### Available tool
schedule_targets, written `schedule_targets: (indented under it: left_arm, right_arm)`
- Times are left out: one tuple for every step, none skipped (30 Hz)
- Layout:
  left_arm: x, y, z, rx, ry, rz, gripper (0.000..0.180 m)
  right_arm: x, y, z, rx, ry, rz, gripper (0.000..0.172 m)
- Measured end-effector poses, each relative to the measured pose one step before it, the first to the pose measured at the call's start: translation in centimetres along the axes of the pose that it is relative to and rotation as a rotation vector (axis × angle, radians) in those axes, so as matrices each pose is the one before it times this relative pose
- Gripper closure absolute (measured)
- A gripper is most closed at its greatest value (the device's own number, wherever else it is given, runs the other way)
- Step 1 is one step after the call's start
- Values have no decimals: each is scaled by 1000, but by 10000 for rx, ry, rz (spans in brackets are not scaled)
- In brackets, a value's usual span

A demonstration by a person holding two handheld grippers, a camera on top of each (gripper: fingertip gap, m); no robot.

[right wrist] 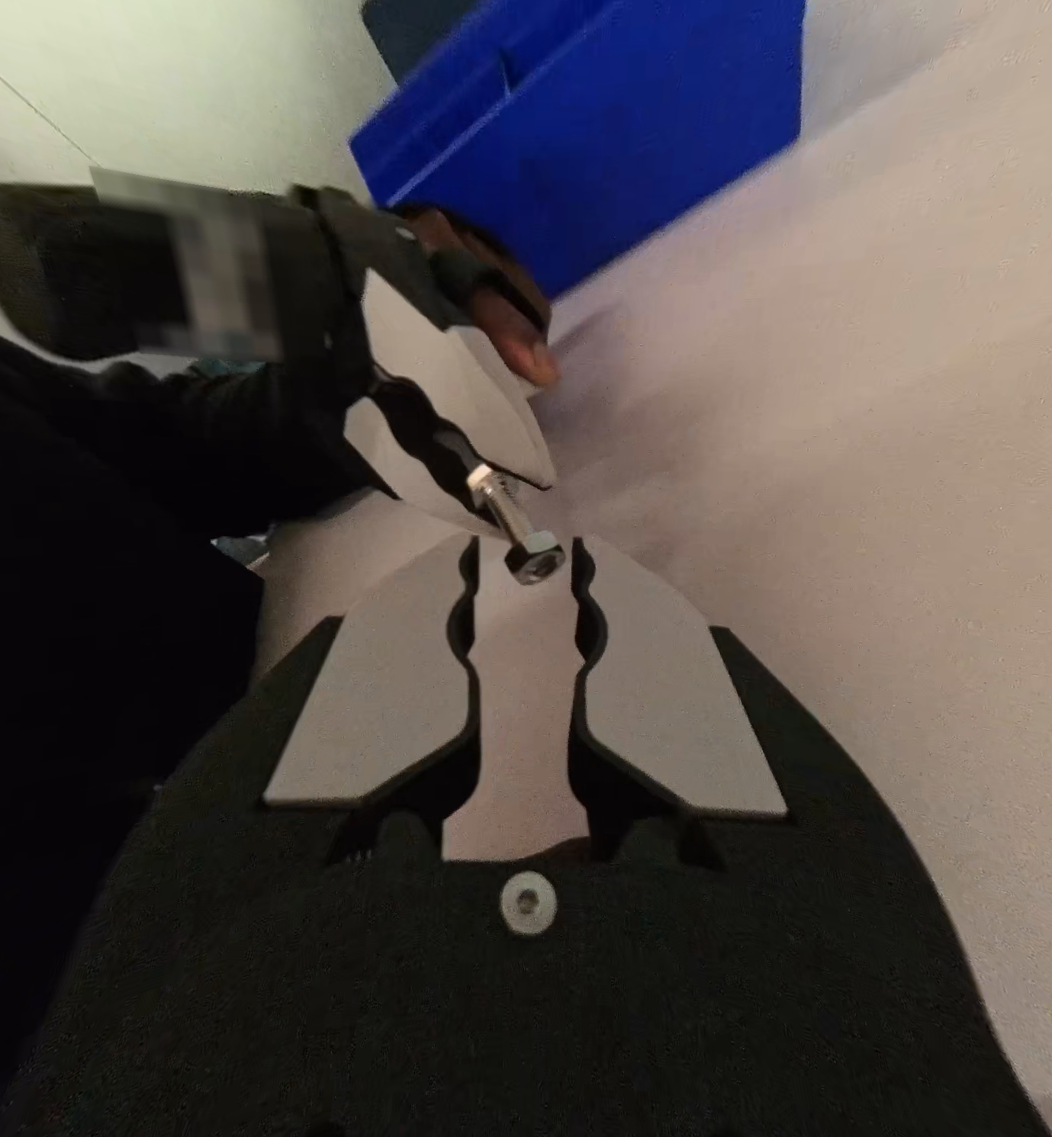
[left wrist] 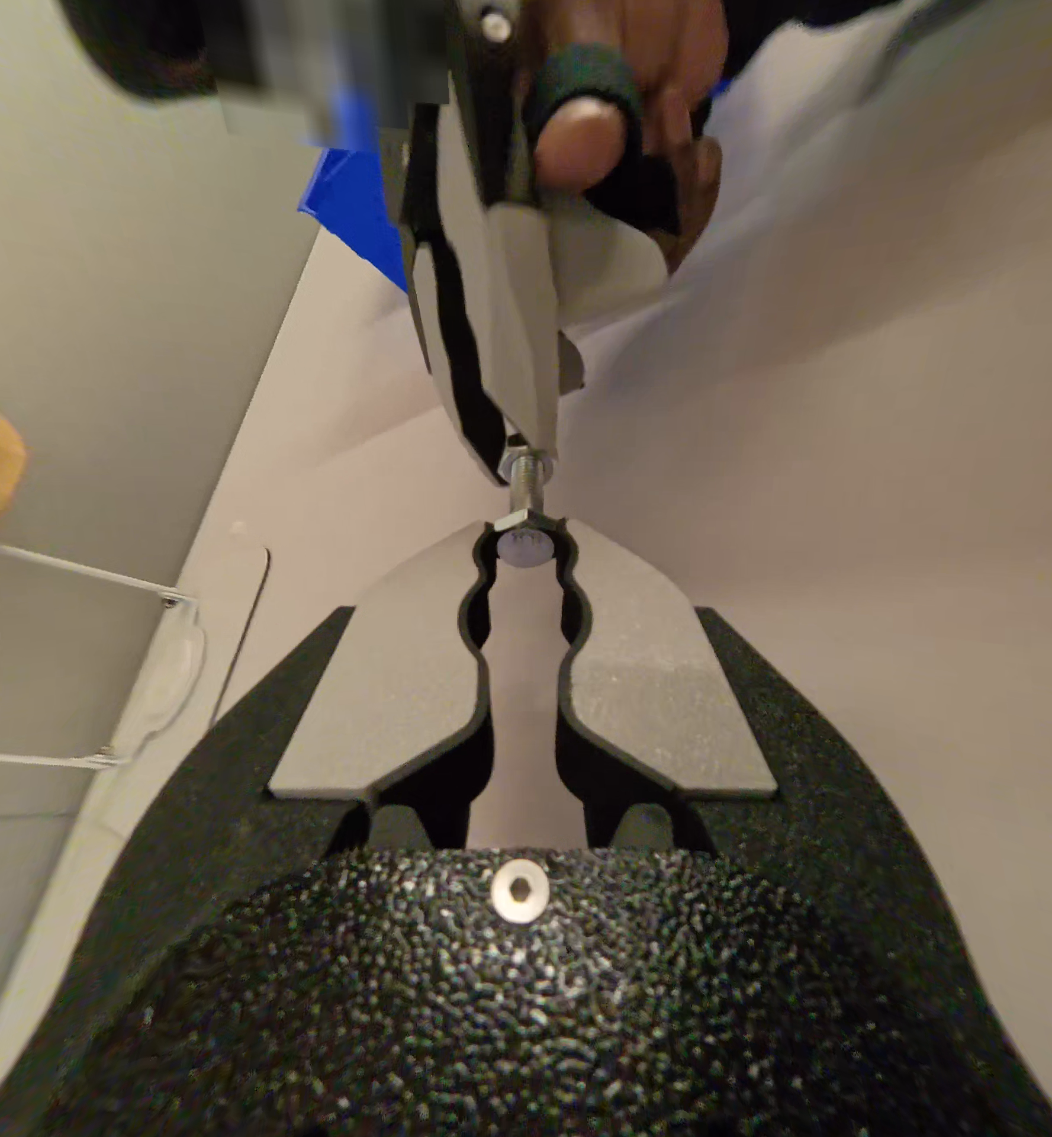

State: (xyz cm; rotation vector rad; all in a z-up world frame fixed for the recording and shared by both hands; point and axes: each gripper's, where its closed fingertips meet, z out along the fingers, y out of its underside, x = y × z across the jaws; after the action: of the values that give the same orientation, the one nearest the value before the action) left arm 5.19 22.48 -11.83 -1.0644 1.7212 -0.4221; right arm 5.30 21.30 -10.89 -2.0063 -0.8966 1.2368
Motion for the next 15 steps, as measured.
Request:
schedule_targets:
  left_arm:
    - [-236,-10,-140,165,51,-471,163]
    - [-215,-54,-146,171,82,-507,163]
    - [-97,-188,-144,246,146,-507,163]
    - [-22,-277,-137,285,166,-484,163]
    - [25,-303,-125,273,173,-455,163]
    - [120,-275,-80,237,231,-441,163]
    - [95,-259,-80,214,199,-407,163]
    - [116,-263,-75,218,192,-359,163]
    - [240,-187,-58,168,280,-354,163]
    - [163,-152,-39,146,207,-297,163]
    - [151,-94,-19,102,199,-277,163]
    - [231,-82,-8,96,256,-283,163]
    - [208,-110,19,123,243,-273,163]
    - [334,-69,32,97,300,-278,163]
    - [294,-51,76,91,294,-244,163]
  right_arm:
    - [-64,-629,-303,341,83,-583,137]
    - [85,-466,-243,269,272,-824,133]
    - [85,-277,-163,165,345,-947,129]
    - [5,-123,-84,39,335,-987,126]
    - [-232,-70,-33,-21,204,-999,124]
    - [-380,-151,-17,32,128,-964,124]
    - [-337,-178,-5,36,168,-932,125]
    - [-231,-139,13,17,203,-841,126]
    - [-170,-123,37,3,177,-679,127]
    - [-221,-98,47,0,95,-530,127]
    - [-220,-127,44,45,56,-396,128]
    - [-127,-65,55,9,96,-345,131]
    - [-39,-85,54,12,157,-343,134]
    - [104,-183,20,73,219,-304,140]
    - [46,-139,4,24,157,-244,149]
